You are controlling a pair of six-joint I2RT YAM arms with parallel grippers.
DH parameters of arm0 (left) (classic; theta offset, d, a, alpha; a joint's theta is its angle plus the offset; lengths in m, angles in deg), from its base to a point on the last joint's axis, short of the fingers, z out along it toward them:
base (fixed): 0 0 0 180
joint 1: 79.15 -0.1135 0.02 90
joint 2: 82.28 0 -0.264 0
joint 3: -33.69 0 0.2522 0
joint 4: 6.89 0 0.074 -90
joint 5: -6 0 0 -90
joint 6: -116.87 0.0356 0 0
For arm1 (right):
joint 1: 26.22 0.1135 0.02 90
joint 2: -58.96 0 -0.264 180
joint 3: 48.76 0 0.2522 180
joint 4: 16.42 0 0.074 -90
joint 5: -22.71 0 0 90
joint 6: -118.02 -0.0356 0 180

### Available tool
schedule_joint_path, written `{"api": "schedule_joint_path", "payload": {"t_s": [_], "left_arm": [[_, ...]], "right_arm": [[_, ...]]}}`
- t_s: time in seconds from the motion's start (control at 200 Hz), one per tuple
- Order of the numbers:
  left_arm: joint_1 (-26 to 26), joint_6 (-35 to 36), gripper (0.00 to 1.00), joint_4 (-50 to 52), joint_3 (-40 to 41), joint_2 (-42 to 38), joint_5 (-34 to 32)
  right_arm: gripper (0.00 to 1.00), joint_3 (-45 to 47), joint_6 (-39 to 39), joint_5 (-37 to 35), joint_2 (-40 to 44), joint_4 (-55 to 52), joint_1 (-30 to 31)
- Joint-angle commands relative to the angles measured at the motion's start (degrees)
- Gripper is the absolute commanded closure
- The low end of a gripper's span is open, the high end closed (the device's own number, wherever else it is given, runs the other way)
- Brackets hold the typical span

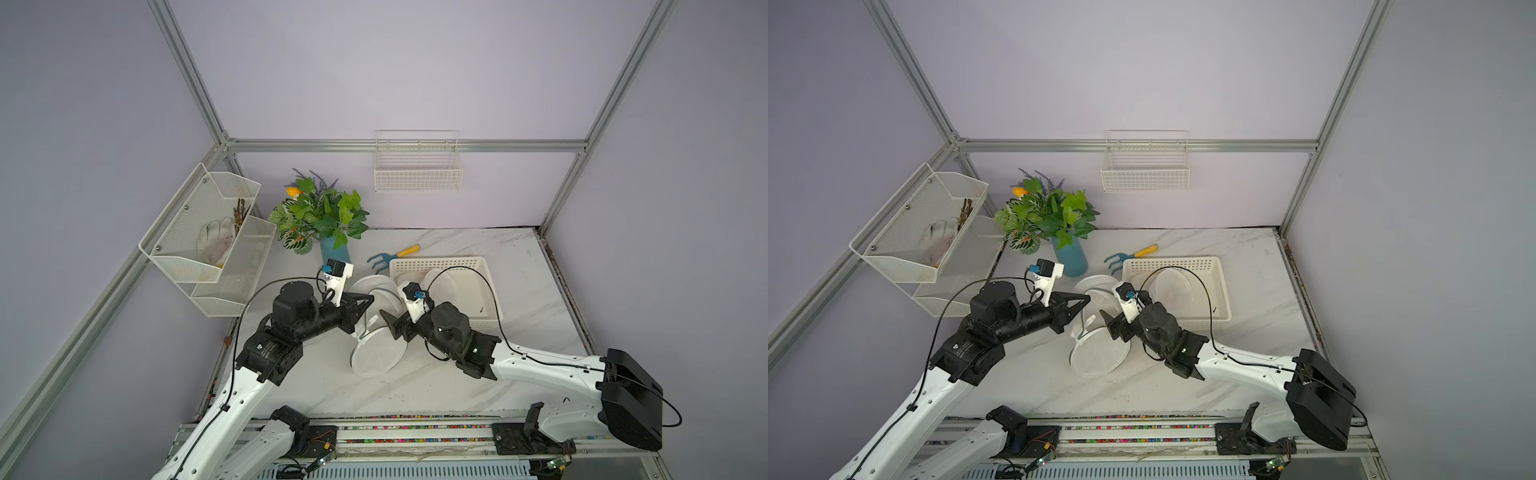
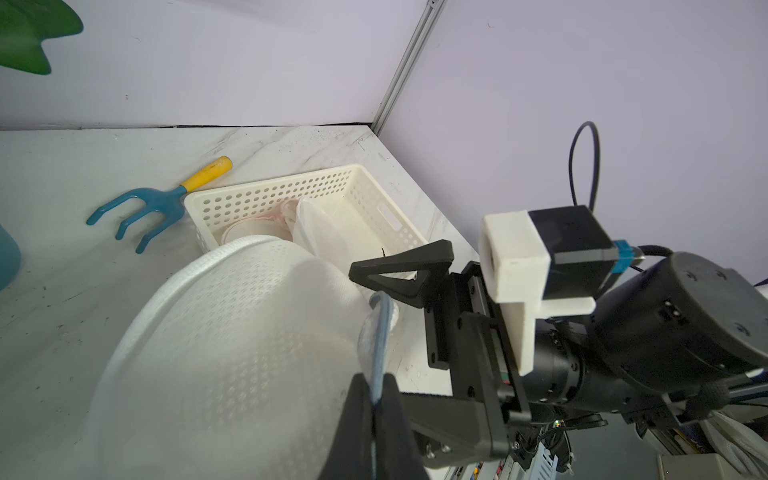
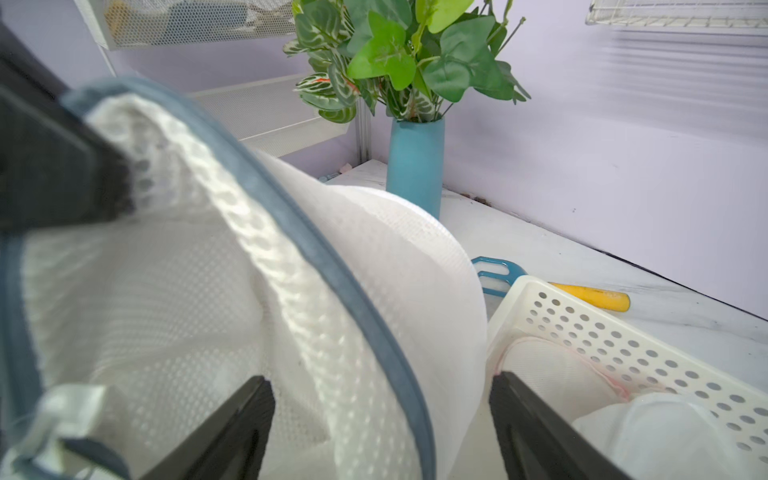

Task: Turn the laundry bag inside out
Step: Turn over the laundry bag.

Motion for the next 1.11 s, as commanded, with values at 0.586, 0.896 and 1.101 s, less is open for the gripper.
{"api": "schedule_joint_path", "payload": {"t_s": [0.586, 0.896, 1.101], "left_arm": [[-0.26, 1.35, 0.70, 6.73, 5.72, -5.38, -16.48], [2.24, 7.46, 0.22, 6.71, 7.11, -4.46, -16.20], [4.06, 19.39, 0.12, 6.82, 7.13, -4.24, -19.60]], "right_arm": [[1.00, -9.79, 6.37, 6.96, 0.04, -16.89, 0.24], [1.00, -16.16, 7.39, 12.36, -1.24, -28.91, 1.96], [1.00, -18.99, 11.16, 15.24, -0.77, -34.04, 2.39]]}}
